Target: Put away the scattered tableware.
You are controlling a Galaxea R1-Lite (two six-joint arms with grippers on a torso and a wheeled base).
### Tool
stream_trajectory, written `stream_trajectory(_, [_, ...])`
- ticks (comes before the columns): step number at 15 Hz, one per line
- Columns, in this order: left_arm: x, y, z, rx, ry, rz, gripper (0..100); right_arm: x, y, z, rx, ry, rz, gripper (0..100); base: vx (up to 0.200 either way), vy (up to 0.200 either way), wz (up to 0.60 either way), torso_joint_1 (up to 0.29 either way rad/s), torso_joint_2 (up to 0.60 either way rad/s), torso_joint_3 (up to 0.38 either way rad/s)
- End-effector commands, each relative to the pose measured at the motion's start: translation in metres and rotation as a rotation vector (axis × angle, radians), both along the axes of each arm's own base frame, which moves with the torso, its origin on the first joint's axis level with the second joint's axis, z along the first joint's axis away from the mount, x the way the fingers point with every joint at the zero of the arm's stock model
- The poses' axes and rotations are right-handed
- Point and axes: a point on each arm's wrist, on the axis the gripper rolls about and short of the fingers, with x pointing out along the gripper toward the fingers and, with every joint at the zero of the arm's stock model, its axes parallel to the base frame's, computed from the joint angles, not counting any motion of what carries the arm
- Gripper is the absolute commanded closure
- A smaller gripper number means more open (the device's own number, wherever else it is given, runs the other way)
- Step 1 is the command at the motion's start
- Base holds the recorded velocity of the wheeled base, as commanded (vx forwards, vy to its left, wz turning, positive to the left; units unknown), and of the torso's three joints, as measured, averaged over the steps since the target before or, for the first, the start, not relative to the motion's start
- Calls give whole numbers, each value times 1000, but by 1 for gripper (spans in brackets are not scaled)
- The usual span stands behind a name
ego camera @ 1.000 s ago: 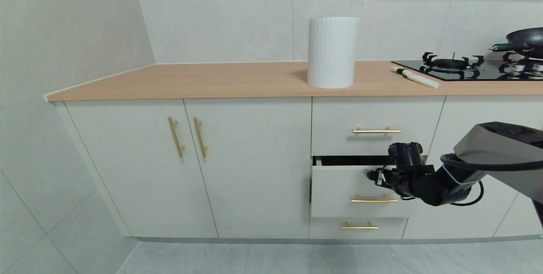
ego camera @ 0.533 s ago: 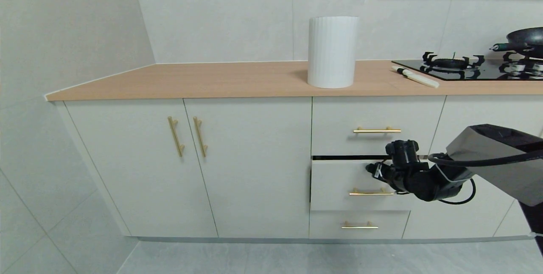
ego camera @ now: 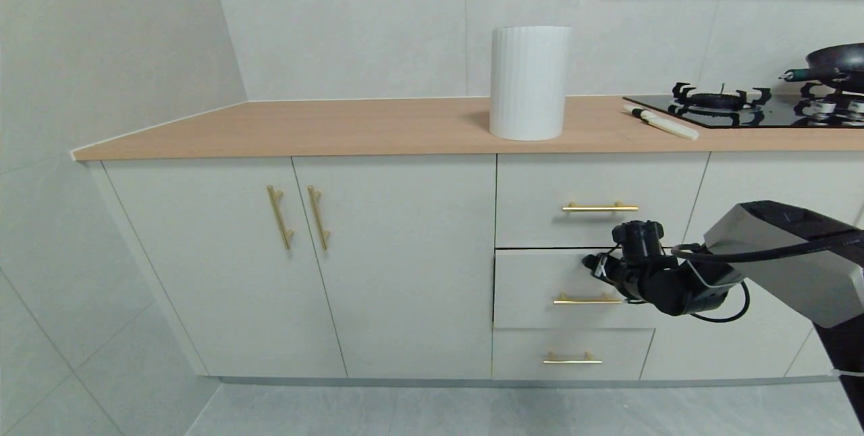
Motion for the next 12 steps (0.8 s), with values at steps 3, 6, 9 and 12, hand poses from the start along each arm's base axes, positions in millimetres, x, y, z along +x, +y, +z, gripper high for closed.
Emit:
stream_trajectory(3, [0, 0, 0, 0, 0, 0, 0, 10, -7, -9, -20, -15, -48, 0, 0, 0, 0, 0, 0, 0])
stream_trajectory(6, [0, 0, 0, 0, 0, 0, 0, 16, -12, -10, -30, -29, -82, 0, 0, 0, 0, 0, 0, 0])
stream_trajectory(9, [0, 0, 0, 0, 0, 0, 0, 16, -13, -9, -28, -33, -87, 0, 0, 0, 0, 0, 0, 0])
stream_trajectory(12, [0, 0, 0, 0, 0, 0, 0, 13, -14, -2, -31, -37, -95, 0, 0, 0, 0, 0, 0, 0])
